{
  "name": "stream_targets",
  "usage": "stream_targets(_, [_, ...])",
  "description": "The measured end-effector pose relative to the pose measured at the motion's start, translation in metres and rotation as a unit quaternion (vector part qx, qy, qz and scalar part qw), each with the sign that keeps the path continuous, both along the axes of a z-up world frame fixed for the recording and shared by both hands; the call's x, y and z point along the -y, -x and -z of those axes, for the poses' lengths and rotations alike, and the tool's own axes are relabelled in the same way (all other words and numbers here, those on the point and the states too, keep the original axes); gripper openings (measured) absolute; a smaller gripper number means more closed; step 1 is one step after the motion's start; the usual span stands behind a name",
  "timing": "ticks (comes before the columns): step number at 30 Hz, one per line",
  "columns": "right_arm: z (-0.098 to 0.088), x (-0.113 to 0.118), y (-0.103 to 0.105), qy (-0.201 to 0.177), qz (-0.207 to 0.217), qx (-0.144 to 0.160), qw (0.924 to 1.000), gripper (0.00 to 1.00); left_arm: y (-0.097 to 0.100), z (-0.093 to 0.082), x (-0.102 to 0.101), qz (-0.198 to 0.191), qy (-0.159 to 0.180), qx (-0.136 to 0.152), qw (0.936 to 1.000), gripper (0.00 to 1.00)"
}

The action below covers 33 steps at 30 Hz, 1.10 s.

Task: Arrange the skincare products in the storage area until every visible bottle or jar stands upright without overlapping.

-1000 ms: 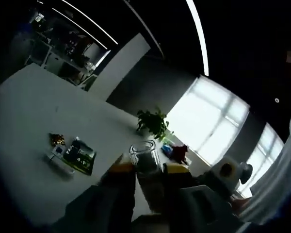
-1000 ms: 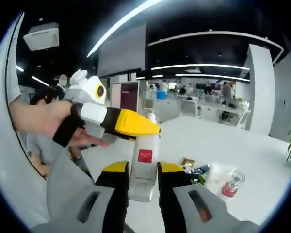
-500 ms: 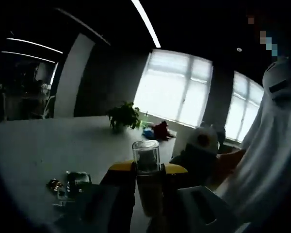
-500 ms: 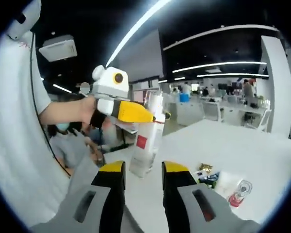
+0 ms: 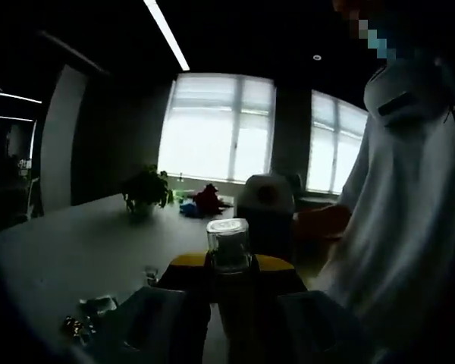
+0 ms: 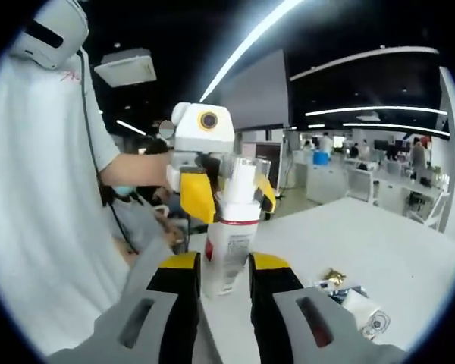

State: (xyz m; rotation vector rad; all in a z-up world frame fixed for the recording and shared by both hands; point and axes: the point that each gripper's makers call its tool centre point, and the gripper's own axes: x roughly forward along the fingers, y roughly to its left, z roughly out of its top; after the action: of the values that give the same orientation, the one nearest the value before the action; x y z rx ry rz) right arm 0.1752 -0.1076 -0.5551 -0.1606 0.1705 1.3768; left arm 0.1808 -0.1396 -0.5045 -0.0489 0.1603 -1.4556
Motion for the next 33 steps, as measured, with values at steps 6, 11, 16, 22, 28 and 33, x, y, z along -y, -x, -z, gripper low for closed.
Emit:
stream_targets(6, [0.006, 0.004, 0.004, 0.003, -0.009, 0.000, 1.0000, 0.21, 0.007, 0.006, 0.002, 0.016, -0.004, 0.003, 0.9999, 0.15])
stream_targets(11, [0.007, 0.007, 0.003, 0.007, -0.003, 0.004, 1.0000, 0.19, 0.007, 0.011, 0.000, 0.019, -0.014, 0.006, 0.9997, 0.15])
stream_targets(16, [0.014, 0.009, 0.002, 0.021, -0.001, 0.013, 0.9997, 0.18, 0.008, 0.019, 0.001, 0.021, -0.031, 0.013, 0.9992, 0.15])
stream_targets(22, [0.030, 0.013, 0.000, 0.045, 0.006, 0.020, 0.9988, 0.18, 0.006, 0.035, 0.002, 0.005, -0.066, 0.012, 0.9978, 0.15])
stream_targets(28, [0.046, 0.015, 0.001, 0.059, 0.006, 0.012, 0.9981, 0.18, 0.006, 0.052, 0.003, -0.001, -0.102, 0.012, 0.9947, 0.15])
stream_targets(33, [0.053, 0.017, 0.000, 0.059, 0.007, 0.008, 0.9982, 0.18, 0.009, 0.057, 0.005, -0.007, -0.123, 0.017, 0.9923, 0.15])
